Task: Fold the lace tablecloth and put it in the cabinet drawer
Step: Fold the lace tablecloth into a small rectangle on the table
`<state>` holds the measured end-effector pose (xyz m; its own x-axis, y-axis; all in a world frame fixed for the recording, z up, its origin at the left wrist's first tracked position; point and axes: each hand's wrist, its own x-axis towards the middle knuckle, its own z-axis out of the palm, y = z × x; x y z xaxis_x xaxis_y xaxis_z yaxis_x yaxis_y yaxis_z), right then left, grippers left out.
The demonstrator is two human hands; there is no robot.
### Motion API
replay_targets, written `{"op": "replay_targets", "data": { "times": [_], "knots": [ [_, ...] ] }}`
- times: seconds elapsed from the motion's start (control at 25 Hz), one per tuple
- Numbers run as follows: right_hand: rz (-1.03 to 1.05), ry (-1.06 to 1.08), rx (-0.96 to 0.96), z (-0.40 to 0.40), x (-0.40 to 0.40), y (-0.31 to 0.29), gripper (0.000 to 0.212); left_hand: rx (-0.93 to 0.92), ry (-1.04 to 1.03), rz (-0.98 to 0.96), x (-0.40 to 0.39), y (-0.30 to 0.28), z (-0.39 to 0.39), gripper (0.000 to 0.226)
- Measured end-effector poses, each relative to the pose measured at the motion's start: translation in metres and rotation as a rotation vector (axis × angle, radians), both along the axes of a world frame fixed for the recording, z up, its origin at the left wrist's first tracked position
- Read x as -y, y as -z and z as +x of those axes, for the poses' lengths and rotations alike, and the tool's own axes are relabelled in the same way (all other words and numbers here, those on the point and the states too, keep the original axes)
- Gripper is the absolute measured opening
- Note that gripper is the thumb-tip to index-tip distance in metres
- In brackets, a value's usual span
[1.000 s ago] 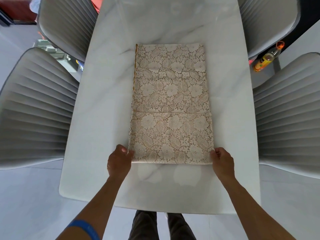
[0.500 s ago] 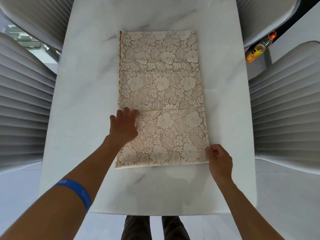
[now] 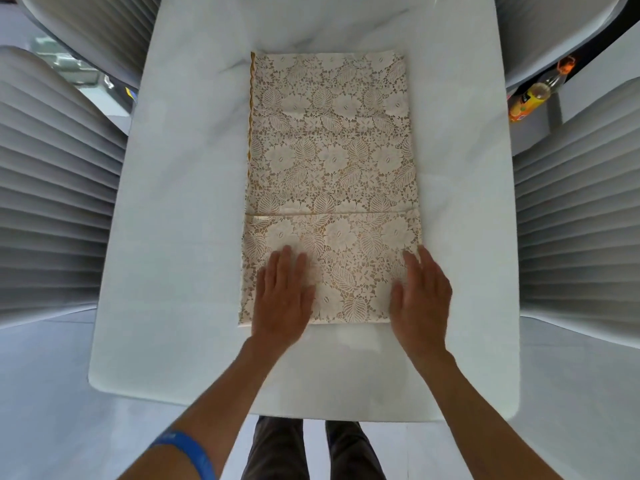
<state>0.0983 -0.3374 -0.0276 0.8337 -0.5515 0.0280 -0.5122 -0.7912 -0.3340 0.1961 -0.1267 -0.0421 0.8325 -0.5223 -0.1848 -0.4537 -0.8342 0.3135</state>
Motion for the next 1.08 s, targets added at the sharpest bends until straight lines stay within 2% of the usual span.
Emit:
{"op": "replay_targets", "data": {
  "times": [0.08, 0.16, 0.24, 0.36, 0.48, 0.56, 0.64, 0.72, 0.84, 0.96, 1.08],
  "knots": [
    [-0.088, -0.161, -0.076, 0.01, 0.003, 0.019, 0.056, 0.066, -0.052, 0.04, -0.01, 0.023, -0.004, 0.064],
    [-0.116, -0.179, -0.18, 0.001, 0.014, 0.044, 0.061, 0.107, -0.047, 0.07, -0.013, 0.043, -0.001, 0.067],
    [-0.133, -0.185, -0.202, -0.001, 0.021, 0.058, 0.063, 0.111, -0.05, 0.071, -0.01, 0.05, 0.002, 0.068],
    [-0.092, -0.2, -0.237, -0.003, 0.02, 0.044, 0.063, 0.027, -0.068, -0.074, -0.017, 0.03, -0.002, 0.064],
    [0.104, 0.164, -0.19, -0.012, 0.02, 0.021, 0.062, 0.041, -0.495, -0.151, -0.046, 0.007, 0.003, 0.044],
    [0.248, 0.317, -0.193, -0.023, 0.018, 0.009, 0.051, -0.102, -0.687, -0.186, -0.058, -0.003, 0.007, 0.033],
    [0.424, 0.375, -0.23, -0.022, 0.02, 0.0, 0.037, -0.264, -0.746, -0.225, -0.058, -0.006, 0.019, 0.023],
    [0.548, 0.424, -0.296, -0.014, 0.03, -0.007, 0.024, -0.374, -0.817, -0.223, -0.056, -0.011, 0.035, 0.033],
    [0.725, 0.424, -0.321, -0.016, 0.04, -0.016, 0.012, -0.456, -0.897, -0.293, -0.059, -0.021, 0.037, 0.028],
    [0.863, 0.422, -0.291, -0.031, 0.033, -0.02, 0.02, -0.475, -0.893, -0.479, -0.072, -0.032, 0.016, 0.018],
    [0.878, 0.387, -0.265, -0.045, 0.022, -0.023, 0.02, -0.46, -0.789, -0.576, -0.089, -0.046, -0.003, 0.015]
  ]
}}
